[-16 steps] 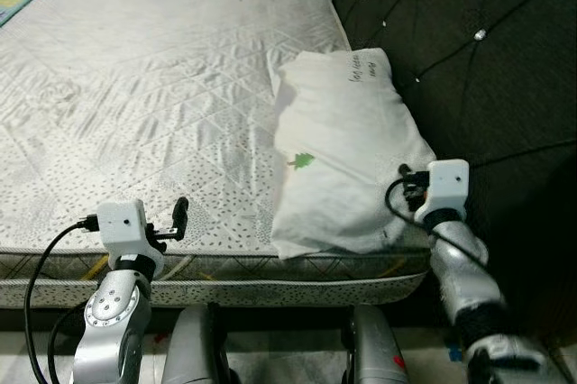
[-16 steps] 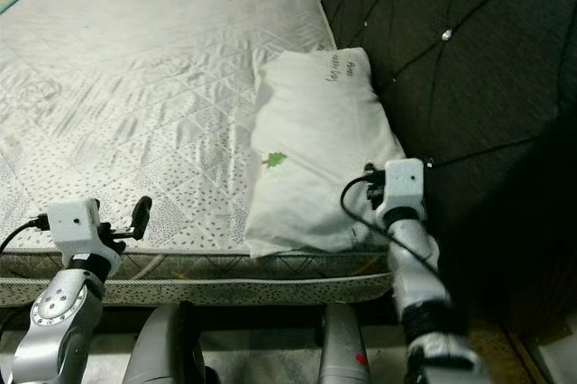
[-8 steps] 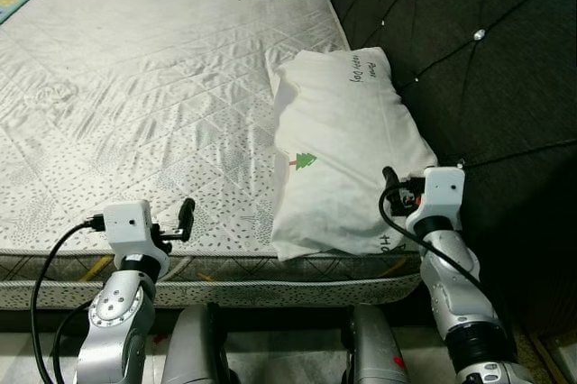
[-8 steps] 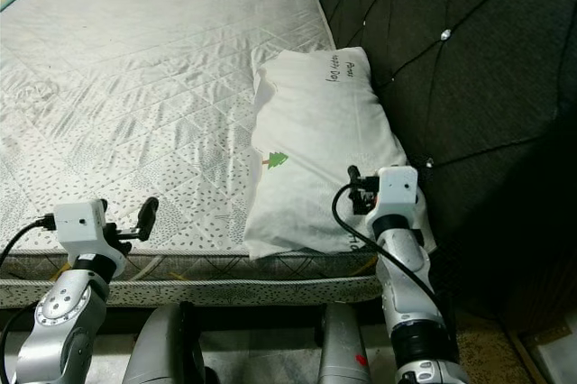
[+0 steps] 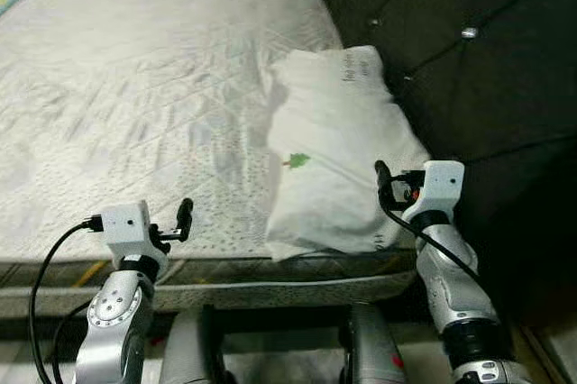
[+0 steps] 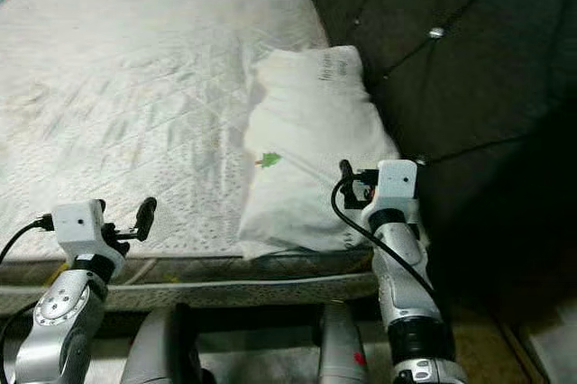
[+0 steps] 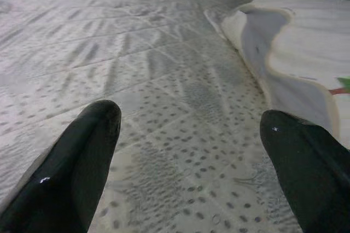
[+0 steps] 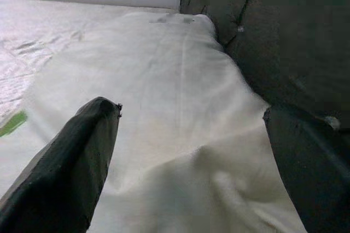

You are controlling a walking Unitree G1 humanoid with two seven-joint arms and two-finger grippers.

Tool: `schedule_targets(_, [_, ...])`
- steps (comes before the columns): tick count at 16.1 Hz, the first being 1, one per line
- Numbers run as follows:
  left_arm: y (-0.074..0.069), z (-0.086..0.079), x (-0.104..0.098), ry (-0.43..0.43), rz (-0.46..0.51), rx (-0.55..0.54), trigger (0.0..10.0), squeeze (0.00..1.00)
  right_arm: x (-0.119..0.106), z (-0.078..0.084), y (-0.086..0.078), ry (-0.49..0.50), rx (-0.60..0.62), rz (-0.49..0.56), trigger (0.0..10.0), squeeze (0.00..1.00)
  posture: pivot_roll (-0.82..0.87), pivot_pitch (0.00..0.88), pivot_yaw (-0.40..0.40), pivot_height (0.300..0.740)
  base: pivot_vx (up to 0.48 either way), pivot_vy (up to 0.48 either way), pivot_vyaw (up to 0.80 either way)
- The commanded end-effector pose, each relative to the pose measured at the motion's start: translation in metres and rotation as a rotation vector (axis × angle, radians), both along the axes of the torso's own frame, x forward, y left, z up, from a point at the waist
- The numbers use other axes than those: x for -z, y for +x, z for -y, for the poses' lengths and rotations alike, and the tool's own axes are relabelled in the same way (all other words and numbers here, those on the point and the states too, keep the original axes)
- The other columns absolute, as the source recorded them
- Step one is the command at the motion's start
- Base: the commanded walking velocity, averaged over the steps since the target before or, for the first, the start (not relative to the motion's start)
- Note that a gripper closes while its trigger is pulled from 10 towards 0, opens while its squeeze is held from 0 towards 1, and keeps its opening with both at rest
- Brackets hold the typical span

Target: Clean up the room

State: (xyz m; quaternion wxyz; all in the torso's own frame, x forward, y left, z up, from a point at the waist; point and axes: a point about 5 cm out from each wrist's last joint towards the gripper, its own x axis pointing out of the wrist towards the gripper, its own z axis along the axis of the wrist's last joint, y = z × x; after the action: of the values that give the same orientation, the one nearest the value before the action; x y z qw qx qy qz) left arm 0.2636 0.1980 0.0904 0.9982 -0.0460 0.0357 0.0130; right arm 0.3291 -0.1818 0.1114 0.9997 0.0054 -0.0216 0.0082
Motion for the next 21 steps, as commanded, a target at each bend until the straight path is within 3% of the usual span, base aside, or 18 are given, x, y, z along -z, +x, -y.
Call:
schedule_targets(1, [0.0002, 0.0023, 0.001, -0.005, -0.007, 0.008, 10.0, 0.0, -0.0097, -0.0002, 0.0035, 0.001, -0.008, 0.025, 10.0, 0.0, -0.02, 0.028, -0.018, 0.602, 0.0, 0.0, 0.0])
schedule_targets(14, [0.0015, 0.0015, 0.0006, 0.001, -0.003, 0.009, 10.0, 0.0, -0.0109, -0.002, 0.0036, 0.012, -0.02, 0.011, 10.0, 0.0, -0.02, 0.026, -0.015, 0.738, 0.0, 0.0, 0.0])
schedule_targets(21, [0.0099, -0.0023, -0.0035, 0.011, 0.02, -0.03, 10.0, 0.0, -0.0043, -0.0014, 0.0049, 0.002, -0.011, -0.025, 10.0, 0.0, -0.03, 0.0, -0.014, 0.74, 0.0, 0.0, 0.0])
